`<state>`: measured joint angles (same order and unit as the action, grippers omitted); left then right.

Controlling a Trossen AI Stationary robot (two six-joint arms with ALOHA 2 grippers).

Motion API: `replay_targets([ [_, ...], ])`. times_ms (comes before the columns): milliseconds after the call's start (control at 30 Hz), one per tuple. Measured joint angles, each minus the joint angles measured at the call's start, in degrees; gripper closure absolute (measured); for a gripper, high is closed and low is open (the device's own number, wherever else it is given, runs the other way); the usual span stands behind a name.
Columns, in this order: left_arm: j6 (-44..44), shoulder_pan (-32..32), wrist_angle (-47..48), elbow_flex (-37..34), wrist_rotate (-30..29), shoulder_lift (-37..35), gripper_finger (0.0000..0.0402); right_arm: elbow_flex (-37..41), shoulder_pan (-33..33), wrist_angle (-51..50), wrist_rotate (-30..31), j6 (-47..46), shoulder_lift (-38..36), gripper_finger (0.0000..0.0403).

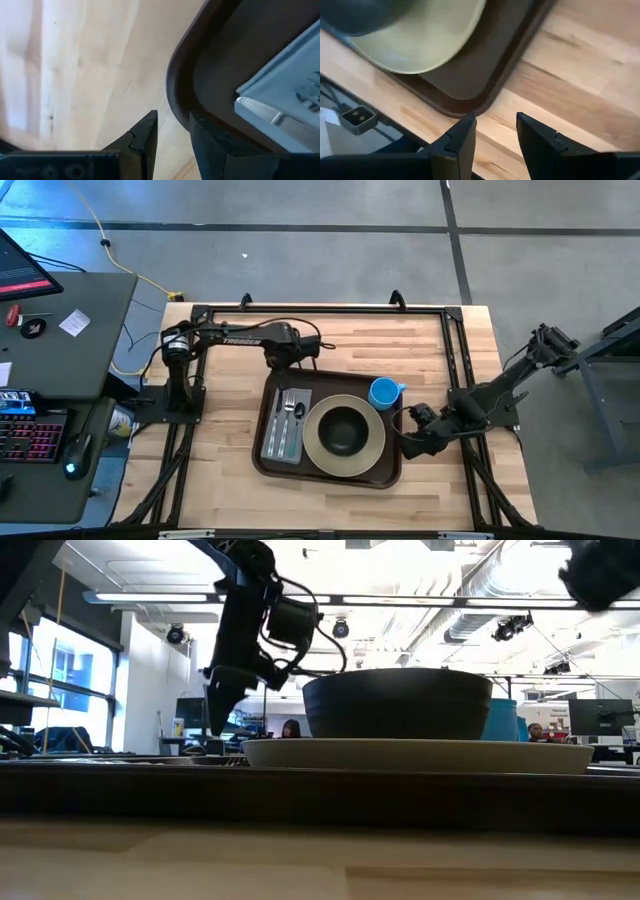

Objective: Set up tray
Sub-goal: Move the brown tray to the center of the table

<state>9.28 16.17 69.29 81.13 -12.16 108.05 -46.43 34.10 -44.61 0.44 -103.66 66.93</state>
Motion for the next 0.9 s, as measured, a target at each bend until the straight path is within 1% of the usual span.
replay_targets([
  [133, 0.02, 0.02, 3.28, 4.04, -0.07, -0.45, 0.0257, 5.77, -0.01, 4.24, -2.45, -3.42, 0.4, 0.027],
  [267, 0.76, -0.02, 3.7, 6.32, -0.25, -4.18, 0.0257, 8.62, 0.05, 5.84, -3.61, -4.54, 0.66, 0.0269],
  [533, 5.84, -0.05, 1.11, 6.7, -0.32, -15.45, 0.0257, 9.94, -3.61, 6.33, 0.75, -2.12, 0.78, 0.0269],
  [600, 8.26, -0.05, -0.22, 6.7, 0.99, -18.12, 0.0257, 9.94, -5.17, 6.62, 2.39, -0.9, 0.85, 0.0269],
  [767, 13.38, -1.73, -6.64, 6.7, 2.58, -24.4, 0.0257, 9.94, -9.37, 6.24, 5.88, 1.84, 2.27, 0.0269],
  [900, 14.77, -4.03, -11.48, 6.7, 2.58, -28.04, 0.0257, 9.94, -11.92, 6.3, 5.97, 4.0, 4.31, 0.0269],
])
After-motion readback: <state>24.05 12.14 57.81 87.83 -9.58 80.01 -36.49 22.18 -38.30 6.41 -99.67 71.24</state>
